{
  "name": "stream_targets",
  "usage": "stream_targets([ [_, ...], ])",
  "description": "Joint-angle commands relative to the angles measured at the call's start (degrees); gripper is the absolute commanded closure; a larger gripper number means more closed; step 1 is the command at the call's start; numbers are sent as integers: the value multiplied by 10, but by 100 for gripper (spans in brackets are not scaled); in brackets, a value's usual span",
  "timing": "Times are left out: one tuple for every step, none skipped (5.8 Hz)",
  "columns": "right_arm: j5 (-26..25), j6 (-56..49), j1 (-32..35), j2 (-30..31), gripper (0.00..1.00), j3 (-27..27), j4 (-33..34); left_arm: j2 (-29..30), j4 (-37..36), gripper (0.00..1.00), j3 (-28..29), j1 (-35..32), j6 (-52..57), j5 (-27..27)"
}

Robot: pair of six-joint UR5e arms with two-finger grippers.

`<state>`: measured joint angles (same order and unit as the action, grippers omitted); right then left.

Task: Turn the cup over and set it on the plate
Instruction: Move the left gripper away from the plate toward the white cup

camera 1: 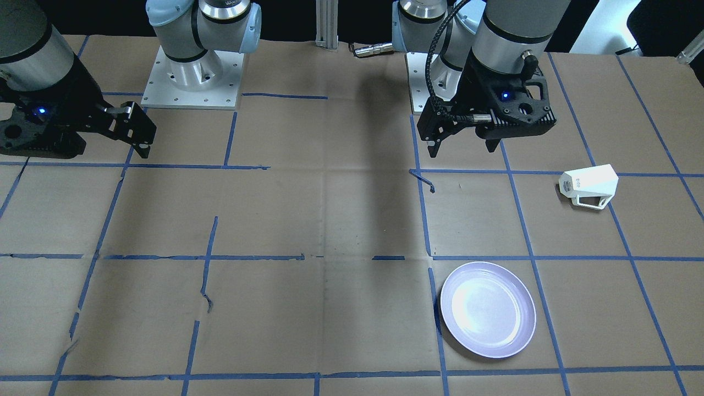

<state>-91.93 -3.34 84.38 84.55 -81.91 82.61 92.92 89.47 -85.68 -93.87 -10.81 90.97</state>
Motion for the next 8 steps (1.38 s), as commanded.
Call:
stream_targets([
  [0,0,0,0,0,0,0,0,-1,1,2,4,2,0],
  [0,0,0,0,0,0,0,-1,-2,1,2,16,9,-3],
  [0,0,0,0,0,0,0,-7,-1,1,-3,79,74,-9],
  [0,0,0,0,0,0,0,-17,13,1,-8,159,174,-9],
  [0,0,0,0,0,0,0,-18,25,1,-8,255,298,-9],
  [0,0,0,0,0,0,0,-17,29,1,-8,351,420,-8],
  [0,0,0,0,0,0,0,-11,29,1,-8,457,554,-7],
  [0,0,0,0,0,0,-1,5,26,1,-6,563,669,-9],
])
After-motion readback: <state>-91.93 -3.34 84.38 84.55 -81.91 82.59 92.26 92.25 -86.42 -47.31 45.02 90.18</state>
